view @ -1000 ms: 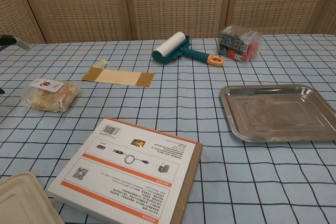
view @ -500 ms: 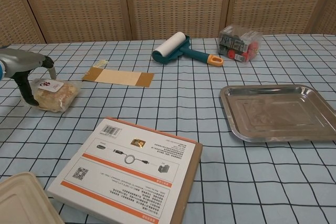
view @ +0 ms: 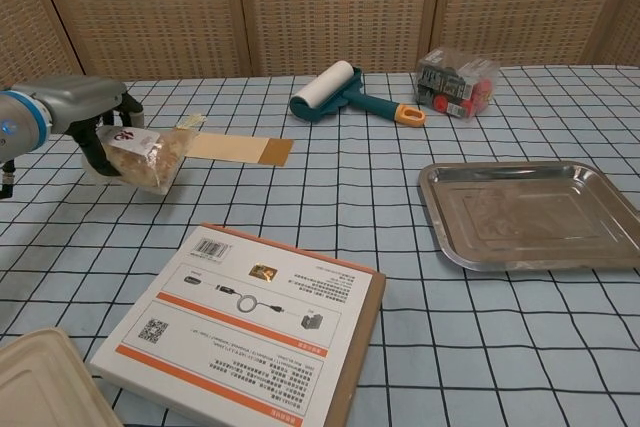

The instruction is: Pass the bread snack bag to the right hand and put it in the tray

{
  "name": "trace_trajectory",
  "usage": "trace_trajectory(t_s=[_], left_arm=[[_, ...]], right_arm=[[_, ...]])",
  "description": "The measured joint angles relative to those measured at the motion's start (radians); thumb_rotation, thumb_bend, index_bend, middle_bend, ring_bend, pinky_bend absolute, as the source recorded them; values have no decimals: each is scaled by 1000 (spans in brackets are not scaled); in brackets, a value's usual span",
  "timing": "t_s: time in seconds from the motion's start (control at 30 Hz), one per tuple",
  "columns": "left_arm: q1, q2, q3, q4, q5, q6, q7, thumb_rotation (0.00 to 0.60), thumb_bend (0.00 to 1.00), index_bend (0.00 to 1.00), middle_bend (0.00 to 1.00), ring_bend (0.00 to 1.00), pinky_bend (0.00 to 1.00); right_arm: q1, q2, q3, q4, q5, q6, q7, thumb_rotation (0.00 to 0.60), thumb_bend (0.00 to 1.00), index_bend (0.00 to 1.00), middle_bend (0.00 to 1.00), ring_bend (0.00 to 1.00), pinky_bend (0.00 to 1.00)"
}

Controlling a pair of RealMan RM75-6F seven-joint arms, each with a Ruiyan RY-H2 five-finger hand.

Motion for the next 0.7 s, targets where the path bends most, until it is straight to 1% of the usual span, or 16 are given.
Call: trace_trajectory(t_s=[0.1, 0.17, 0.3, 0.4, 0.57, 0.63, 0.67, 0.7], left_arm=[[-12, -4, -22, -34, 44, 18, -31, 600, 384, 608, 364, 375, 404], [-37, -21, -39, -49, 73, 24, -36, 600, 381, 602, 363, 375, 404], [-98, -85, -67, -47, 68, 22, -9, 600, 379, 587, 341, 375, 394], [-147, -146, -88, -19, 44, 11, 17, 600, 378, 583, 333, 370, 392], [-229, -258, -118, 85, -5, -26, 49, 600, 375, 575, 303, 349, 380], [-262, -302, -126, 137, -25, -47, 61, 600, 368, 533, 258, 310, 341], [-276, -319, -130, 156, -35, -59, 67, 600, 352, 470, 195, 259, 293], [-289, -333, -132, 172, -45, -72, 72, 600, 312, 362, 113, 181, 221]], right_arm=[[0, 1, 2, 1, 4, -2, 5, 600, 111, 42, 0, 0, 0], [1, 2, 3, 3, 10, -6, 10, 600, 111, 42, 0, 0, 0], [1, 7, 6, 7, 14, -10, 25, 600, 111, 42, 0, 0, 0], [0, 10, 8, 11, 17, -9, 35, 600, 111, 42, 0, 0, 0], [-2, 16, 12, 20, 24, -11, 56, 600, 110, 42, 0, 0, 0], [-3, 18, 13, 24, 25, -11, 64, 600, 111, 42, 0, 0, 0], [-3, 19, 13, 25, 26, -11, 67, 600, 111, 42, 0, 0, 0], [-3, 19, 14, 27, 28, -12, 70, 600, 111, 42, 0, 0, 0]])
